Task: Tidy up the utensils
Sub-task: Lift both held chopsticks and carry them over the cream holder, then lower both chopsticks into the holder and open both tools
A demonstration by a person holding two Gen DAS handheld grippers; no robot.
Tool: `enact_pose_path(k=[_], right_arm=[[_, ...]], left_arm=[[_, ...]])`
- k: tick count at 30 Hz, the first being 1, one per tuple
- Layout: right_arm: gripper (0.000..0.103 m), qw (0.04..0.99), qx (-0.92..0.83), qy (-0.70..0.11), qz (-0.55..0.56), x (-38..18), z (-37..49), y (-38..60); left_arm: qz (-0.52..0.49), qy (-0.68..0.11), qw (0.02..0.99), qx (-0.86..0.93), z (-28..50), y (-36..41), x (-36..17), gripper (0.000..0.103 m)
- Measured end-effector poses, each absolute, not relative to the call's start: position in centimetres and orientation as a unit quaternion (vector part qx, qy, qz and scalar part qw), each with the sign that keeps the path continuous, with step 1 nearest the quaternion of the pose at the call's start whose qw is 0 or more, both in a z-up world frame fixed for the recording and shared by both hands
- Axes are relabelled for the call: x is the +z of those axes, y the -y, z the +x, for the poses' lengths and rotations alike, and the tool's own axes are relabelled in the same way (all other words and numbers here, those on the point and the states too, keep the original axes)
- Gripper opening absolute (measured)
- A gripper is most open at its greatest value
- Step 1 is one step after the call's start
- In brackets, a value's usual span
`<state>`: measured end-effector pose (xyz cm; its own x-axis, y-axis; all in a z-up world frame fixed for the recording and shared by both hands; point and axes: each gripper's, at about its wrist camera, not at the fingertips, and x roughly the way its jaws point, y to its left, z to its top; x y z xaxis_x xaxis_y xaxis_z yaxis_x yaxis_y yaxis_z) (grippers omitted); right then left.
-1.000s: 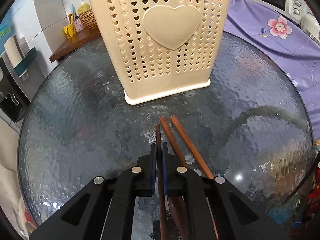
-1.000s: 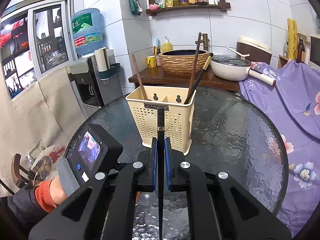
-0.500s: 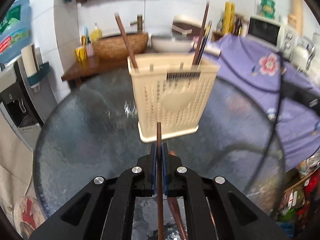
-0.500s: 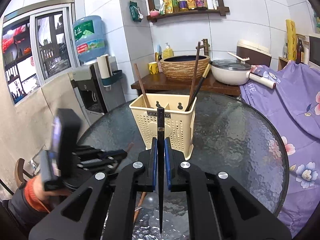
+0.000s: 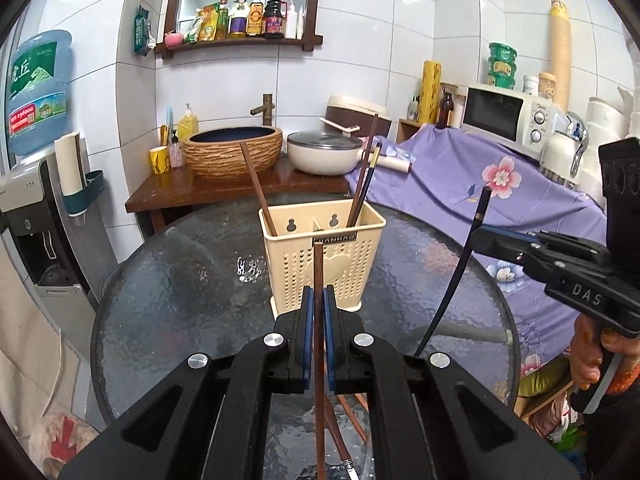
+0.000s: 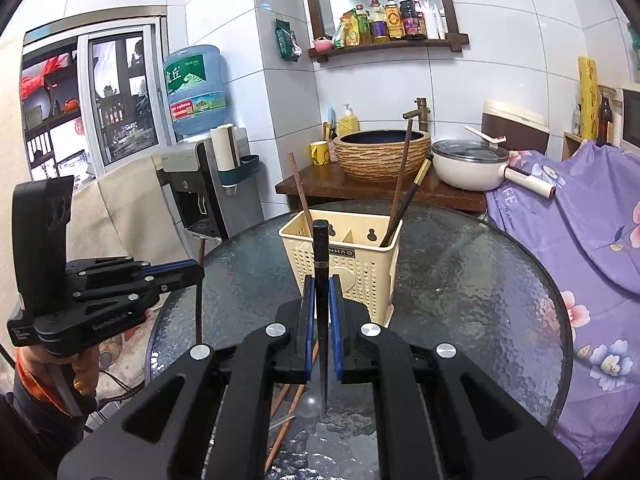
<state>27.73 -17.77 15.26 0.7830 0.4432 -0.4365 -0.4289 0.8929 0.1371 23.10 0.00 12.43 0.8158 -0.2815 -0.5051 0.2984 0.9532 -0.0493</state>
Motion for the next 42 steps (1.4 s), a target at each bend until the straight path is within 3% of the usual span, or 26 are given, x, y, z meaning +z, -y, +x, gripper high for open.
enact_pose_path(k=[20, 34, 39, 42], right_arm=[[0.008, 0.943, 0.247, -0.225, 0.011, 19.5, 30.1, 17.2], [0.008, 0.958, 0.225, -0.171, 0.037, 30.8, 36.5, 16.4], [0.008, 0.964, 0.199, -0.172, 0.038, 30.6, 39.3, 16.0], [0.008, 0.964, 0.183, -0.191, 0.037, 27.6, 40.8, 15.9]], left_arm=[[0.013, -0.242, 0.953, -0.184, 25.5, 1.0, 17.2, 0.005], [0.013, -0.182, 0.972, -0.148, 31.6, 2.1, 29.0, 0.005], [0.01, -0.19, 0.975, -0.116, 34.7, 2.2, 28.0, 0.005], [0.004, -0.212, 0.971, -0.106, 36.6, 2.0, 25.3, 0.005]])
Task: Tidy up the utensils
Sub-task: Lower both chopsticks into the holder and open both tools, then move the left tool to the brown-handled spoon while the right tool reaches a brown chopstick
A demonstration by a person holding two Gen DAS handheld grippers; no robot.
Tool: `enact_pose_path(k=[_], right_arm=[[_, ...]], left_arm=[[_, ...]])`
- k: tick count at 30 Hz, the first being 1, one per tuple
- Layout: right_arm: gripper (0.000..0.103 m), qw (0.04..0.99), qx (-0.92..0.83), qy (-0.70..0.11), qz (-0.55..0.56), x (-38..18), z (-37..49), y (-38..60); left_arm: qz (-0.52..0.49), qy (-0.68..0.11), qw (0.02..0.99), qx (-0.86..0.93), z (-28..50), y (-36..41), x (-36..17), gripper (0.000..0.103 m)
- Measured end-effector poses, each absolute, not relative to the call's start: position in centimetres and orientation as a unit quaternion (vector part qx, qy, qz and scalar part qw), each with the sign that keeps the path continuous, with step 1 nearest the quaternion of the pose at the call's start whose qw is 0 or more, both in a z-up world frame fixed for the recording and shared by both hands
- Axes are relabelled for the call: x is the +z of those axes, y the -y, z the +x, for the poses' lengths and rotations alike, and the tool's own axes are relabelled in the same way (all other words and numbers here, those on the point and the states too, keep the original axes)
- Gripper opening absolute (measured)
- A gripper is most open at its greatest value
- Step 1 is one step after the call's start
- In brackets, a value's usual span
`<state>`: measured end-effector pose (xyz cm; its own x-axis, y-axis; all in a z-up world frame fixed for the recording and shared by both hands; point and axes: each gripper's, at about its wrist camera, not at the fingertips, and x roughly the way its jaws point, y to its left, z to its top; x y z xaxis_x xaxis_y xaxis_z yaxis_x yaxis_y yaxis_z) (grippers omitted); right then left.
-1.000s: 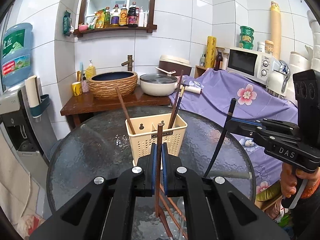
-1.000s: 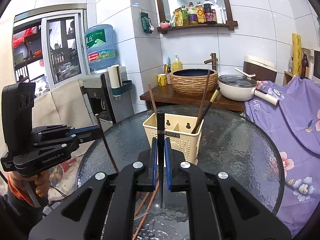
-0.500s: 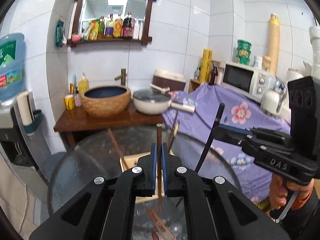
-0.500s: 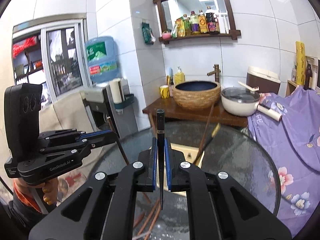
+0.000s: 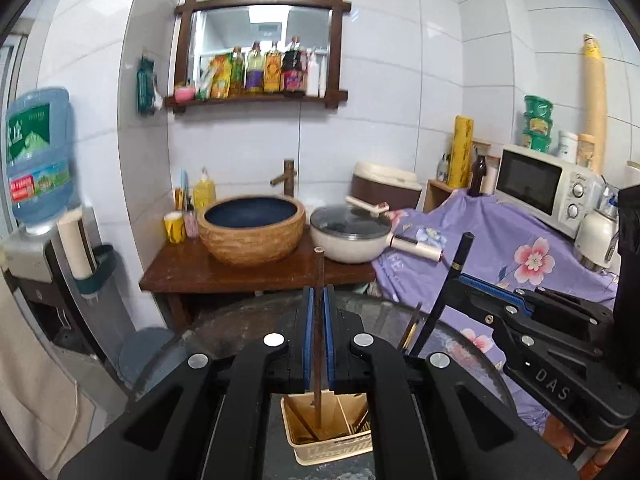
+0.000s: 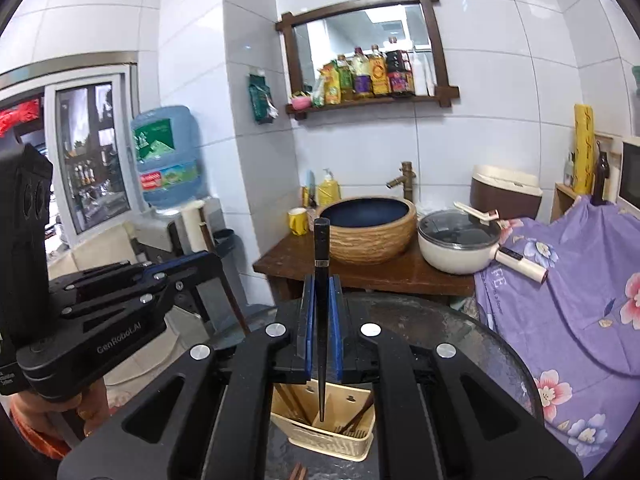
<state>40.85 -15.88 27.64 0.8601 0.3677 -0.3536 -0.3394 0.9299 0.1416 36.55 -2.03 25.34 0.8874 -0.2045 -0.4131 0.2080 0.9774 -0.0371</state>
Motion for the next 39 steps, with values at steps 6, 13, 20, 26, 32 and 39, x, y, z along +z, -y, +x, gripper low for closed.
enact_pose_path(k=[6, 13, 20, 26, 32, 39], right_arm=[[0.008, 0.955, 0.173, -0.236, 0.041, 21.9, 42.8, 15.5], [0.008, 0.95, 0.165, -0.263, 0.043, 18.3, 44.0, 15.5], [0.008, 0.952, 0.161, -0.258, 0.043, 17.6, 44.2, 15.9], [0.016, 0.958, 0.156, -0.237, 0.037, 17.5, 42.9, 16.5], [0.065, 0.977, 0.119, -0.174, -0.007, 16.3, 38.4, 16.5], [0.092, 0.97, 0.091, -0.226, -0.006, 11.6, 35.0, 17.2]], left_arm=[[-0.013, -0.257, 0.961, -0.101, 38.6, 1.4, 20.0, 0.005], [-0.013, -0.285, 0.953, -0.099, 39.6, 1.1, 16.4, 0.005], [-0.008, -0.284, 0.954, -0.099, 39.5, 1.1, 15.2, 0.011], [-0.001, -0.23, 0.969, -0.092, 36.3, 0.8, 15.3, 0.075], [-0.001, -0.226, 0.971, -0.08, 33.0, -0.7, 12.1, 0.095], [0.009, -0.292, 0.954, -0.07, 29.9, -2.0, 6.1, 0.097]])
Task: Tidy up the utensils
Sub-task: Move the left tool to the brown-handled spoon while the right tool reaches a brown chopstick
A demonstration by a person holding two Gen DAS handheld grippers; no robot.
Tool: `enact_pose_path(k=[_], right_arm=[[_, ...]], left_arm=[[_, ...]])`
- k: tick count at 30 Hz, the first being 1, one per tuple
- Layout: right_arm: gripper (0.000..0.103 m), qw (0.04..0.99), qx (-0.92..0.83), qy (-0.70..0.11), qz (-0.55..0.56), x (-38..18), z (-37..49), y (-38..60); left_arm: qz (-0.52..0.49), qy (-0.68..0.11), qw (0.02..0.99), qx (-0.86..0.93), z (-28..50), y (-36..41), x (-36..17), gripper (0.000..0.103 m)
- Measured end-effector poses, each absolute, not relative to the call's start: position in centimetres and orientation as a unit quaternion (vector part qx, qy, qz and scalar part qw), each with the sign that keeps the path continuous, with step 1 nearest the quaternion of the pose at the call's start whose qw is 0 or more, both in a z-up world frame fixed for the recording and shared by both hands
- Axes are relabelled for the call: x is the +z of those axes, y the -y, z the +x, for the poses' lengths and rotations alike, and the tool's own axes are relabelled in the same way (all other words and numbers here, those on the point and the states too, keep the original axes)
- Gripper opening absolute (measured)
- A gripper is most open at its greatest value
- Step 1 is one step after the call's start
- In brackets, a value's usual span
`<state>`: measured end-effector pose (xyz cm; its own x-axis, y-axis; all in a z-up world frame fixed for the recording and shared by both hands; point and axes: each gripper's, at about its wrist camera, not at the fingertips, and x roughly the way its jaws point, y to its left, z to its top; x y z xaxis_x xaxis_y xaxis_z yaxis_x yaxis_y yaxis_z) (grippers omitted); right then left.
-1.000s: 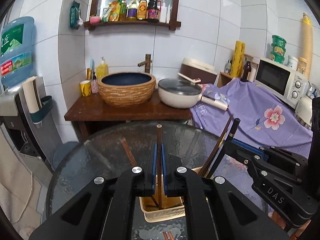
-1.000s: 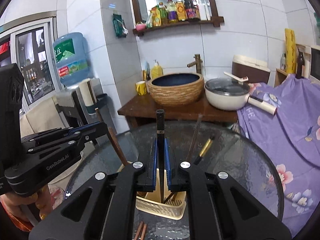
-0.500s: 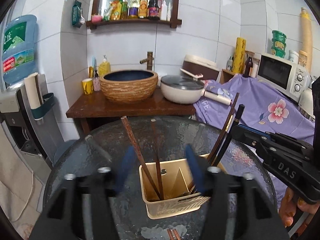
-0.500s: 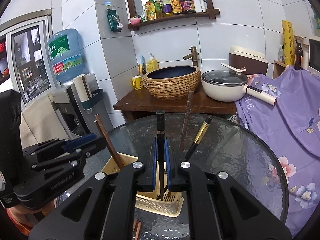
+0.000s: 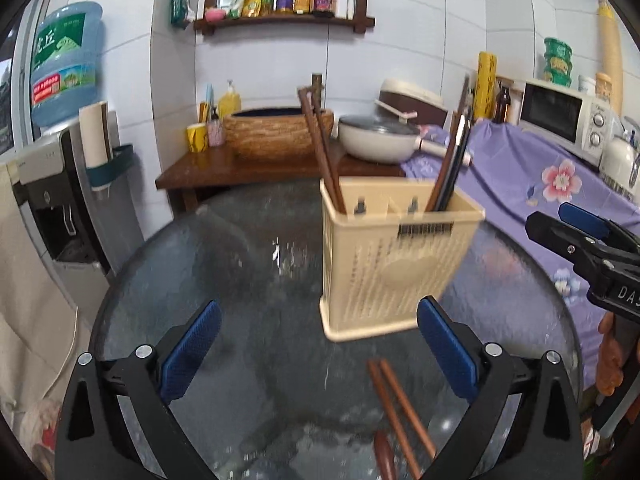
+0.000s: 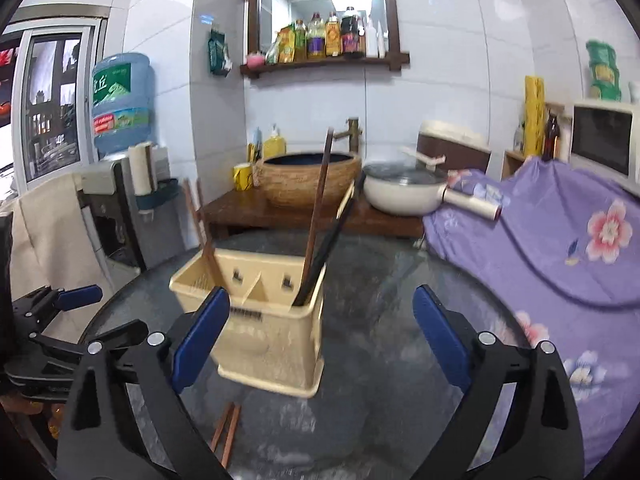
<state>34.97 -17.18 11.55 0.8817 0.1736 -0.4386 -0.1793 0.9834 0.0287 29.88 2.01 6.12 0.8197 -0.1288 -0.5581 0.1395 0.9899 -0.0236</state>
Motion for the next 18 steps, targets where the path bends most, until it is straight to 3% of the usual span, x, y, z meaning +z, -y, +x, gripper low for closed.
enact_pose_path(k=[10, 12, 18], right_arm=[[0.091, 0.932, 0.111, -0.341, -0.063, 3.5, 30.9, 14.4], [0.083, 0.924, 0.115, -0.362, -0.047, 2.1, 30.4, 14.5], [0.075, 0.896, 0.123, -0.425, 0.029, -1.3, 29.5, 15.3]], left_arm=[[-0.003, -0.366, 0.927, -0.083, 26.4, -2.0, 0.1, 0.096], [-0.011, -0.376, 0.923, -0.079, 26.0, -2.3, -0.5, 0.089], [-0.013, -0.403, 0.911, -0.088, 25.0, -1.8, -2.2, 0.063]])
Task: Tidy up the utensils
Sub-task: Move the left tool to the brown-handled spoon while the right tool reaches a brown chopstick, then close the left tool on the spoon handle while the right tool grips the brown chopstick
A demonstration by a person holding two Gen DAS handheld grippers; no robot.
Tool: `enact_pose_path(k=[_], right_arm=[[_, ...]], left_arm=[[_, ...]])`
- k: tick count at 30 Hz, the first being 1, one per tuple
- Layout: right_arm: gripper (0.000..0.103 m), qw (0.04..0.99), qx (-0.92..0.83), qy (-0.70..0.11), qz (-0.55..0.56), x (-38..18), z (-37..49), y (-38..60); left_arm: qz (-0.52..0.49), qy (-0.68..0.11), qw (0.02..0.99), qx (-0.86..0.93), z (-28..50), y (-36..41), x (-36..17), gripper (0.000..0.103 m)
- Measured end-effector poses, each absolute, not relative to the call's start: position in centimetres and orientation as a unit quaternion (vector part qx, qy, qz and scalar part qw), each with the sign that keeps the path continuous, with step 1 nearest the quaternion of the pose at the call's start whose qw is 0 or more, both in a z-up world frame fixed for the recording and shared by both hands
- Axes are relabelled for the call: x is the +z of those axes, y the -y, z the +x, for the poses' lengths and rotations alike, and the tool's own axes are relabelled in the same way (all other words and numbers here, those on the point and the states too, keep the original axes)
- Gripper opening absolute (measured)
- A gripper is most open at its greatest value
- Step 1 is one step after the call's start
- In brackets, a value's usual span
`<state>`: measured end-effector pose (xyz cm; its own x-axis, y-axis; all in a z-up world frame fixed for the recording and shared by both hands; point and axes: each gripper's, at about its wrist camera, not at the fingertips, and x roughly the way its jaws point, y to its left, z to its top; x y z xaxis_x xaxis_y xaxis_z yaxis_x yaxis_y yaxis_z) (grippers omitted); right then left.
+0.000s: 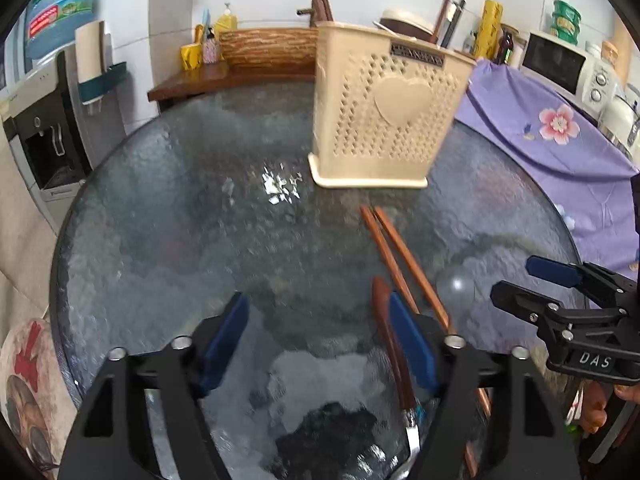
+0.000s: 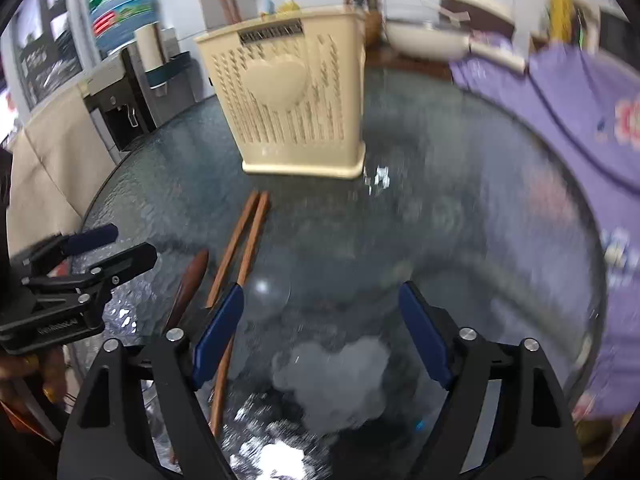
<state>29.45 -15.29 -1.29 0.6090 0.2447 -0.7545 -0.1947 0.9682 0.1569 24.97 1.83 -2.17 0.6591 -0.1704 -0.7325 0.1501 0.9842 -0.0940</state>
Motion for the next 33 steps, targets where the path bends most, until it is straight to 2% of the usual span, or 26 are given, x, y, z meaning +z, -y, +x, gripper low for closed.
enact_pose_path(k=[3, 8, 13, 16, 22, 25, 28, 33], right_arm=[[0.073, 0.895, 0.124, -0.426, 0.032, -1.8, 29.0, 15.0], [0.073, 0.894, 0.117, -0.43, 0.043, -2.5, 28.5, 15.7], [0.072, 0.893, 0.115, -0.433, 0.045, -2.6, 28.4, 16.3], [0.068, 0.892, 0.118, -0.435, 0.044, -2.5, 28.5, 16.2], [0.059, 0.897, 0.13, -0.421, 0.033, -1.4, 29.9, 15.3], [0.056, 0.898, 0.149, -0.414, 0.018, -0.4, 31.0, 14.1], [0.054, 0.891, 0.174, -0.419, -0.007, 0.0, 32.4, 12.1], [0.036, 0.874, 0.183, -0.449, -0.024, -1.0, 35.1, 9.8]], left_arm=[[-0.014, -0.415, 0.903, -0.107, 24.7, -1.1, -2.8, 0.052], [-0.008, -0.422, 0.897, -0.129, 24.5, 0.1, -3.1, 0.046], [0.004, -0.434, 0.89, -0.139, 24.8, 1.2, -3.8, 0.034], [0.011, -0.436, 0.889, -0.14, 25.0, 1.7, -4.1, 0.029], [0.032, -0.435, 0.89, -0.131, 25.4, 2.4, -4.1, 0.025], [0.032, -0.435, 0.891, -0.129, 25.7, 2.2, -4.1, 0.019], [0.03, -0.434, 0.891, -0.129, 25.9, 2.0, -4.1, 0.019], [0.019, -0.436, 0.891, -0.125, 26.2, 0.9, -4.1, 0.018]])
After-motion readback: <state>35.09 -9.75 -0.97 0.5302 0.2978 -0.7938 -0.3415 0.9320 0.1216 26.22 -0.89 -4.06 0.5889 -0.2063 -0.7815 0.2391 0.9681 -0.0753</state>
